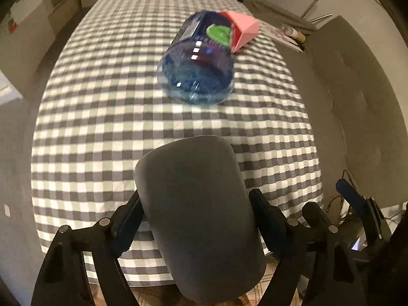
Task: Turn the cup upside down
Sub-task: 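Grasp the grey cup with the left gripper while the right gripper releases it, then rotate the grey cup with the left gripper, rim facing the table, then lower the grey cup upside down onto the table with the left gripper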
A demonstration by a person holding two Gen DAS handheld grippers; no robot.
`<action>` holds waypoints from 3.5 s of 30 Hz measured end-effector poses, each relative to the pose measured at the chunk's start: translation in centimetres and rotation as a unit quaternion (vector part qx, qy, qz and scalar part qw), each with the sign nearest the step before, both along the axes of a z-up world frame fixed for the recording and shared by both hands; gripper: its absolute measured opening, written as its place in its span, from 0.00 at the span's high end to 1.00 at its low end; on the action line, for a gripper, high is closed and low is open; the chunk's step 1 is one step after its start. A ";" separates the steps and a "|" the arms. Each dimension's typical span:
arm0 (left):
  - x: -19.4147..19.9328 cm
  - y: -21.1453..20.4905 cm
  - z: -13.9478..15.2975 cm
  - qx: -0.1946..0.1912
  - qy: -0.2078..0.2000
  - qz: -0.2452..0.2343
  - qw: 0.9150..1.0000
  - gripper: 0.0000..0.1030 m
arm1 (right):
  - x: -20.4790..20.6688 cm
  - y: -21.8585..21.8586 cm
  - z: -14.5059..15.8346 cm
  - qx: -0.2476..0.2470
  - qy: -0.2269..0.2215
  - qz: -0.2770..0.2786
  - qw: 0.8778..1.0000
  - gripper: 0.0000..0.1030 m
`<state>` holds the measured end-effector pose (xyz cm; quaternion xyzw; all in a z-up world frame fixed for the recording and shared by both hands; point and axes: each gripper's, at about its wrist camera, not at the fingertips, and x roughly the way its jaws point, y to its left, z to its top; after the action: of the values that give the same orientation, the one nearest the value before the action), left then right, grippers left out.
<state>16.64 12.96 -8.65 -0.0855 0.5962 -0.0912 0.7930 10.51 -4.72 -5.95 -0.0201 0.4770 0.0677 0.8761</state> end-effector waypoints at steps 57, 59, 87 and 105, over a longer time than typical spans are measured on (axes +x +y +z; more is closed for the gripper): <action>-5.0 0.3 -1.9 0.045 -0.149 -0.022 0.988 0.27 | -2.6 0.8 0.2 0.017 -0.060 0.004 0.998 0.17; -4.8 0.4 -1.9 0.045 -0.152 -0.019 0.987 0.27 | -2.6 0.7 0.2 0.018 -0.060 0.003 0.998 0.17; -7.2 2.7 1.4 0.051 -0.183 0.004 0.982 0.20 | -4.7 1.7 4.7 0.012 -0.101 0.007 0.995 0.17; -14.2 8.0 7.7 0.076 -0.362 0.078 0.926 0.02 | -8.7 5.1 6.4 0.016 -0.217 0.011 0.976 0.00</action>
<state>2.44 20.93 -0.93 -0.0320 0.2656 -0.0082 0.9635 1.83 0.35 0.45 -0.0257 0.2736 0.0784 0.9583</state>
